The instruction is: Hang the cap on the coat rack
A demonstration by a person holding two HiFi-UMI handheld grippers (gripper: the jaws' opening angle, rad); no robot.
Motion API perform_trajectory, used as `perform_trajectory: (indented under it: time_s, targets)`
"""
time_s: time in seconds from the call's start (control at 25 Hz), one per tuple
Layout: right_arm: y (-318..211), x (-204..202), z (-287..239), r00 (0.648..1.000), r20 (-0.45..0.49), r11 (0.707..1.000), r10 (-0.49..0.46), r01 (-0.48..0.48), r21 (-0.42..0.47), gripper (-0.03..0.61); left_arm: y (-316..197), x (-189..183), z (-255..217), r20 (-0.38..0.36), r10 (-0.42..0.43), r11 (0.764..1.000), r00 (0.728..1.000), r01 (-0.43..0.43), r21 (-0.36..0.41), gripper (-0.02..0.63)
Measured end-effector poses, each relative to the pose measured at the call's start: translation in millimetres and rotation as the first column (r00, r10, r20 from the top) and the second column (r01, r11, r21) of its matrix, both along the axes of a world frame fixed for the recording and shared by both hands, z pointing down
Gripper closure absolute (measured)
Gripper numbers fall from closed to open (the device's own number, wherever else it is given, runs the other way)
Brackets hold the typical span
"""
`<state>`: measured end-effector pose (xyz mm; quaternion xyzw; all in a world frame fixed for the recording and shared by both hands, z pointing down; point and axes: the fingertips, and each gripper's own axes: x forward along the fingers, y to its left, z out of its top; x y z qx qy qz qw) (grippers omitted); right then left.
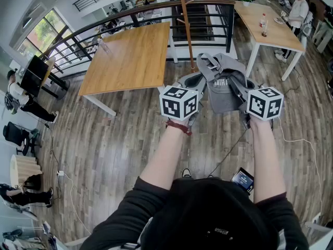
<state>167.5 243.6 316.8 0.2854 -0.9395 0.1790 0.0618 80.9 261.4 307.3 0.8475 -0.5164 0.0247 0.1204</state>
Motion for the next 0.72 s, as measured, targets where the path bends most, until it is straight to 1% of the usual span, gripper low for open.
perform_trajectory:
  time_s: [0.2, 0.36, 0.48, 0.6, 0.72]
  targets:
    - [-0.3, 13.0, -0.3, 0.999, -0.014, 1.0, -0.029, 0.029, -0.002, 0.558, -3.5, 16.0, 0.9, 0.003, 0.006, 1.0, 1.0, -0.006, 0.002, 0.617]
    - [6.1, 26.2, -0.5, 0.999, 0.008, 0.999, -0.05, 0.05, -0.018, 0.558, -1.7, 31.9, -2.5, 0.014, 0.035, 0.999, 0.999, -0.035, 0.003, 0.617]
    - [10.3, 38.7, -1.4, 0.999, 0.007, 0.999, -0.044, 0.045, -0.01, 0.558, -2.8, 44.8, -2.0, 0.011, 0.049, 0.999, 0.999, -0.049, 0.0, 0.617]
    - [11.4, 50.5, -8.5, 1.0, 0.016, 1.0, -0.027, 0.027, 0.0, 0.558, -4.0, 57.4, -9.9, 0.004, 0.061, 0.998, 0.998, -0.061, 0.016, 0.617]
    - [17.5, 59.2, -12.3, 0.999, 0.023, 1.0, -0.023, 0.023, 0.001, 0.558, 0.2, 67.7, -16.8, 0.017, 0.072, 0.997, 0.997, -0.073, 0.029, 0.617]
